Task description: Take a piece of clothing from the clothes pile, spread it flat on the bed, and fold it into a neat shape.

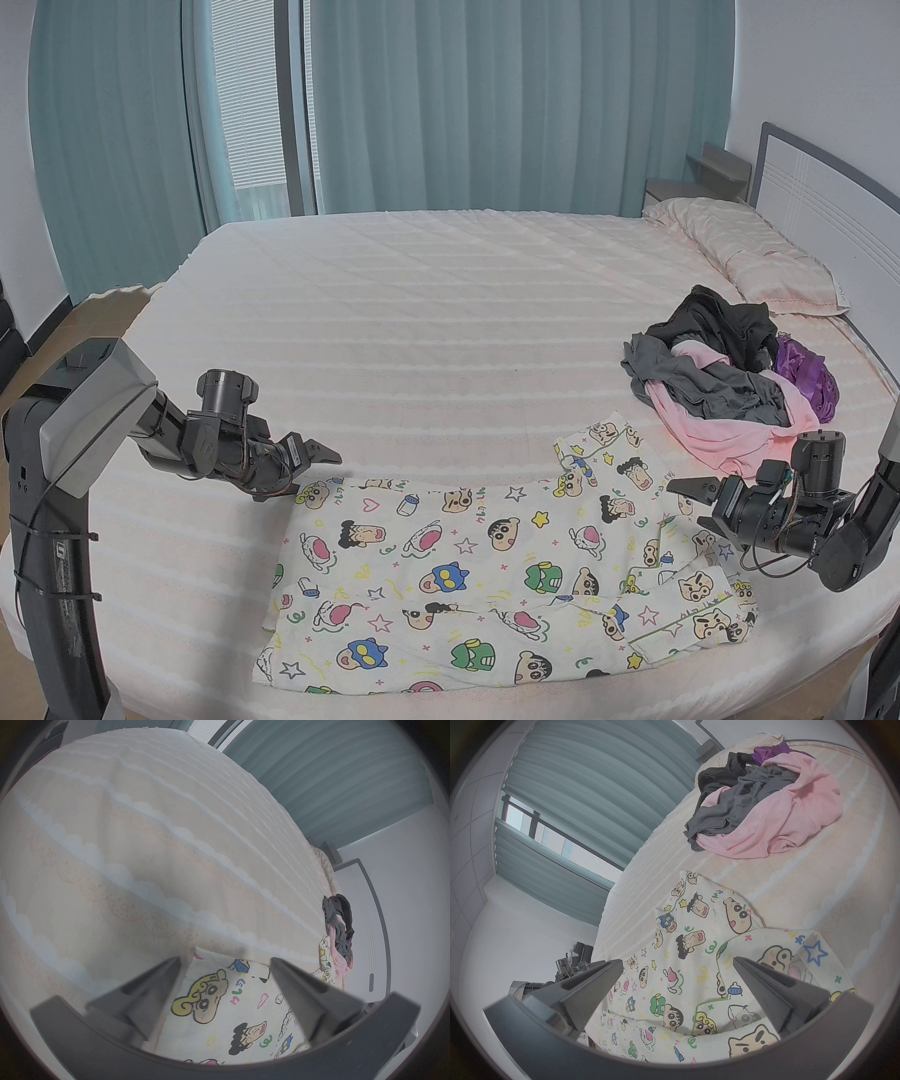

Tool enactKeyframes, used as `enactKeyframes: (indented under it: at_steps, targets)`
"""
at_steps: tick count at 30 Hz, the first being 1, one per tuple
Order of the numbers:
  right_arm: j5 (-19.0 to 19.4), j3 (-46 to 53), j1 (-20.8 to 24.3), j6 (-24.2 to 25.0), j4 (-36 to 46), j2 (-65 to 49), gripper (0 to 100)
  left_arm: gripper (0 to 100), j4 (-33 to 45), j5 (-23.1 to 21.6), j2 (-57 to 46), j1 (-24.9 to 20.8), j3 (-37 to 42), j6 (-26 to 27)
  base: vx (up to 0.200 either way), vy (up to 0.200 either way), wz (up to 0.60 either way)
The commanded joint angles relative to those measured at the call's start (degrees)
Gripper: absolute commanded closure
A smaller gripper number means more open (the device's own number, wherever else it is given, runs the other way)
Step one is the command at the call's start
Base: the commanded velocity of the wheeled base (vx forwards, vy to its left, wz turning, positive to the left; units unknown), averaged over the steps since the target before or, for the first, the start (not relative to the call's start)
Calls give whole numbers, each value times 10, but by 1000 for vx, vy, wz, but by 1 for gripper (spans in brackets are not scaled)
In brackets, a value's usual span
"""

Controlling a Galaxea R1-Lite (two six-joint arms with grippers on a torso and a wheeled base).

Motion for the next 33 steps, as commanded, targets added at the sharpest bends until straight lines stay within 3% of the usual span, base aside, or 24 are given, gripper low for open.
enactKeyframes:
  at_steps: [1,10,17,23,28,33]
  targets:
    - [1,-1,0,1,0,8,0,100,1,0,1,-1,-1,-1,0,0,0]
    - [1,-51,0,-3,13,13,0,100,1,29,-15,5,-1,0,0,0,0]
    - [-2,-178,6,-36,124,43,0,100,1,32,-38,6,-3,-1,0,0,0]
    - [-39,-332,24,-64,269,94,0,100,0,64,-45,6,-3,1,0,0,0]
    - [-84,-401,30,-91,318,139,0,100,1,65,-50,8,-10,1,0,0,0]
    - [-90,-444,25,-101,353,168,0,100,1,66,-48,8,-11,1,0,0,0]
